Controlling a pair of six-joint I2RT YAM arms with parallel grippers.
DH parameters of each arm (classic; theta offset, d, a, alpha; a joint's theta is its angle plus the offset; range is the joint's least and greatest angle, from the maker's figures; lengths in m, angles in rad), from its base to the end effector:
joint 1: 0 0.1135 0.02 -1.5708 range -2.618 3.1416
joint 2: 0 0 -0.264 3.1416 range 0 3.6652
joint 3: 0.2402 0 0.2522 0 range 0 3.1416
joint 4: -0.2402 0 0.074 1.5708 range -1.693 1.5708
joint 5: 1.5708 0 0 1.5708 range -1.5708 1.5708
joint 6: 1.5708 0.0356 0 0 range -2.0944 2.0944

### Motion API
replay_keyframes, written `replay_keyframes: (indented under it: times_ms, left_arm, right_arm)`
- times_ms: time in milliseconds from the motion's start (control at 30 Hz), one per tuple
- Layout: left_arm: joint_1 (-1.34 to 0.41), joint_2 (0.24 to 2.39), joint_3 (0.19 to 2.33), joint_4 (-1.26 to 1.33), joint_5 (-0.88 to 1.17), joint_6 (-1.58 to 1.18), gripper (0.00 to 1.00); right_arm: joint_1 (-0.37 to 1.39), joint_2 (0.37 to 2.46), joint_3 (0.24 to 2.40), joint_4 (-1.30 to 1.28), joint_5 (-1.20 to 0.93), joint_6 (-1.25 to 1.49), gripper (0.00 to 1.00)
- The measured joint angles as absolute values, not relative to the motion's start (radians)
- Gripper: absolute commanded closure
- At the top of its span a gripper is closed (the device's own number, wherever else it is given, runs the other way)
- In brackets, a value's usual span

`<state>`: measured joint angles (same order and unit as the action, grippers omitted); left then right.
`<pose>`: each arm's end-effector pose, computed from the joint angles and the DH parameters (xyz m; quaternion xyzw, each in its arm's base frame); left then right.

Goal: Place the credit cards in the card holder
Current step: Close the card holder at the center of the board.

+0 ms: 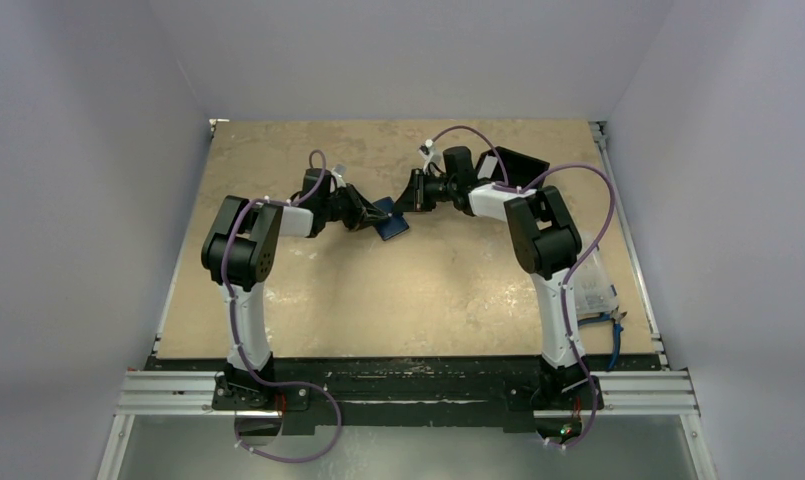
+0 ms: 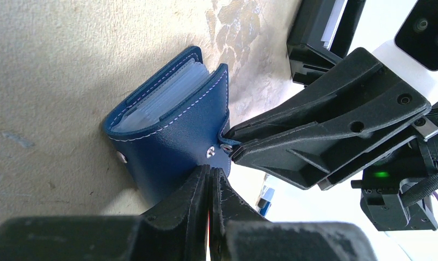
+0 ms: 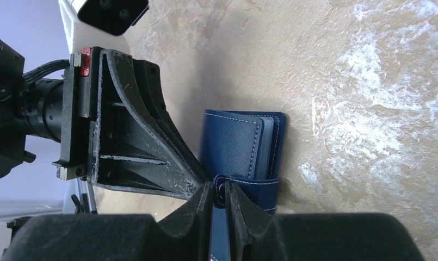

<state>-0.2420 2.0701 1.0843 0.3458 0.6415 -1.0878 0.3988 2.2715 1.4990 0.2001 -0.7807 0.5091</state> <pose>0.3968 -0.1199 0.1129 -0.2190 0.8314 -0.4845 0.1613 0.4427 0.2137 0.1335 -0.1371 0.8207 0.4944 0.2514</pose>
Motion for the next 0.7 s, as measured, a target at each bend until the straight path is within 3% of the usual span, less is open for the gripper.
replay_keyframes:
  times_ms: [200,467,700]
  left_arm:
    - [-0.242,2.070,1.084,0.346,0.641,-1.086,0.96]
    - [-0.242,2.070,1.084,0.346,0.642,-1.081,0.96]
    - [-0.241,2.070,1.084,0.346,0.645,-1.081,0.96]
  right_arm:
    - [0.399,2.277,1.499,0.205,-0.782,0.525,0.83]
    - [0.396,2.286,1.505,0.213,-0.788,0.539,0.97]
    - [0.396,2.286,1.510,0.204,-0.789,0.535,1.00]
